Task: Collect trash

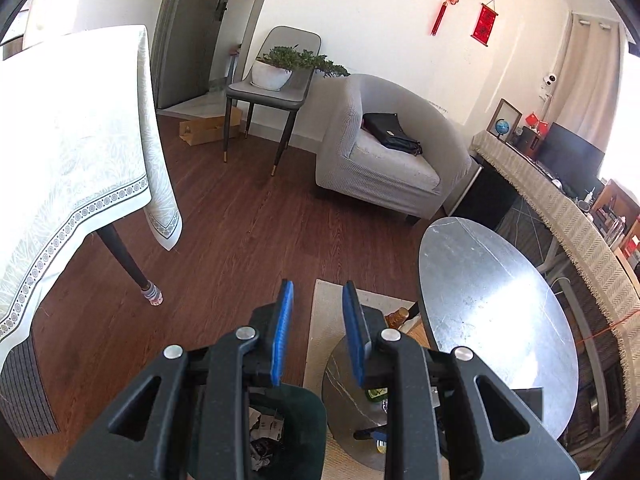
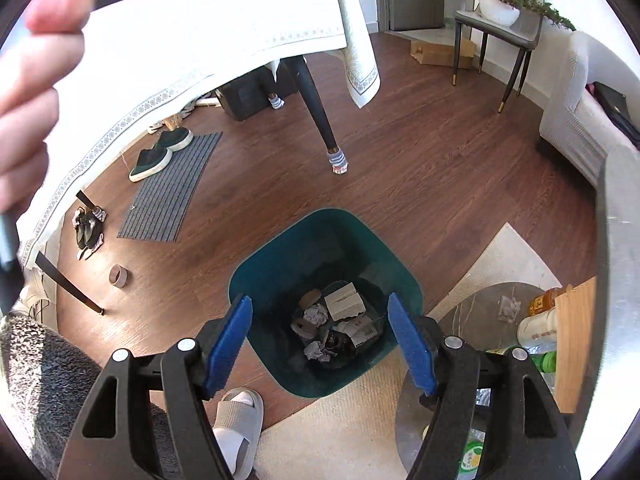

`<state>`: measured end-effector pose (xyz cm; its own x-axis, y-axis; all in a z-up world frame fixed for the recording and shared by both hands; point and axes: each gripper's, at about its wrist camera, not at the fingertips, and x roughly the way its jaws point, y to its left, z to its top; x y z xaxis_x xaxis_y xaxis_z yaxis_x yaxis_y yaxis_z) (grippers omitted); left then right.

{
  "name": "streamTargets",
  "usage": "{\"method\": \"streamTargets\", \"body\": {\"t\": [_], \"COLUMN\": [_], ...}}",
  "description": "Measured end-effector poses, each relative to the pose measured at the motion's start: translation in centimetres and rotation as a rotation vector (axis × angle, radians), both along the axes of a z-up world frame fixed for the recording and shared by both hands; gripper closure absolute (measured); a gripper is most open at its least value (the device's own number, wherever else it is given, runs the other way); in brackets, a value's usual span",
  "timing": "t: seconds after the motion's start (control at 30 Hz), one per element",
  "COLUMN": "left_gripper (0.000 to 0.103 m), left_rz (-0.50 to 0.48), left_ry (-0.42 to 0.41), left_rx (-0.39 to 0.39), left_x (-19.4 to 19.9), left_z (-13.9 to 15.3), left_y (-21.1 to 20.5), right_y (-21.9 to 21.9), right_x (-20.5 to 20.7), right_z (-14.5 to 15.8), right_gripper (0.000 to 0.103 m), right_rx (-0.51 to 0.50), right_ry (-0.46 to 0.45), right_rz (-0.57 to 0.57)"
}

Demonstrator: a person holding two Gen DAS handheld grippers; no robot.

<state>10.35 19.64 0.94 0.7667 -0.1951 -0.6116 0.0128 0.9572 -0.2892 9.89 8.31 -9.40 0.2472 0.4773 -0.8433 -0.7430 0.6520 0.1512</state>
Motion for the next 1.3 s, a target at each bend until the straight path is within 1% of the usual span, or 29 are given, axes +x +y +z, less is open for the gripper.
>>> {"method": "streamTargets", "body": {"t": [0.2, 0.33, 0.57, 0.8, 0.9, 0.97, 1.0, 1.07, 1.13, 1.2, 1.27, 1.3], "left_gripper": [0.077, 0.077, 0.077, 0.076, 0.066, 0.056, 0.054, 0.042, 0.035, 0.031, 0.022, 0.02], "left_rz": [-0.021, -0.058, -0.114, -0.17, -0.192, -0.206, -0.211, -0.207, -0.2, -0.194, -0.189, -0.191], "left_ry": [-0.017, -0.022, -0.023, -0.015, -0.015, -0.02, -0.023, -0.03, -0.047, -0.066, -0.081, -0.092], "left_rx": [0.0, 0.012, 0.036, 0.077, 0.106, 0.122, 0.13, 0.142, 0.154, 0.172, 0.188, 0.194], "left_x": [0.3, 0.8, 1.5, 1.7, 1.4, 1.0, 0.7, 0.2, -0.5, -1.2, -1.8, -2.3], "left_z": [0.9, 1.2, 1.2, 0.7, 0.6, 0.5, 0.5, 0.7, 1.0, 1.3, 1.6, 1.7], "left_y": [-2.2, -4.6, -8.9, -13.1, -14.9, -15.9, -16.3, -16.9, -17.4, -18.0, -18.3, -18.4], "right_y": [-5.3, -9.6, -16.5, -21.9, -23.7, -24.7, -25.2, -26.2, -27.1, -28.1, -28.9, -29.4], "right_x": [0.1, 0.6, 1.4, 1.4, 1.3, 1.1, 1.0, 0.5, -0.1, -0.6, -1.1, -1.6], "right_z": [5.2, 7.3, 9.2, 9.7, 9.8, 10.0, 10.2, 10.4, 10.8, 11.2, 11.6, 11.8], "right_gripper": [0.032, 0.032, 0.032, 0.032, 0.032, 0.032, 0.032, 0.031, 0.03, 0.027, 0.025, 0.024], "right_rx": [0.063, 0.087, 0.106, 0.094, 0.092, 0.085, 0.084, 0.084, 0.083, 0.087, 0.102, 0.109], "right_ry": [-0.09, -0.131, -0.184, -0.229, -0.243, -0.256, -0.261, -0.274, -0.293, -0.311, -0.322, -0.326], "right_rz": [-0.098, -0.174, -0.303, -0.413, -0.451, -0.471, -0.481, -0.498, -0.521, -0.544, -0.566, -0.576]}}
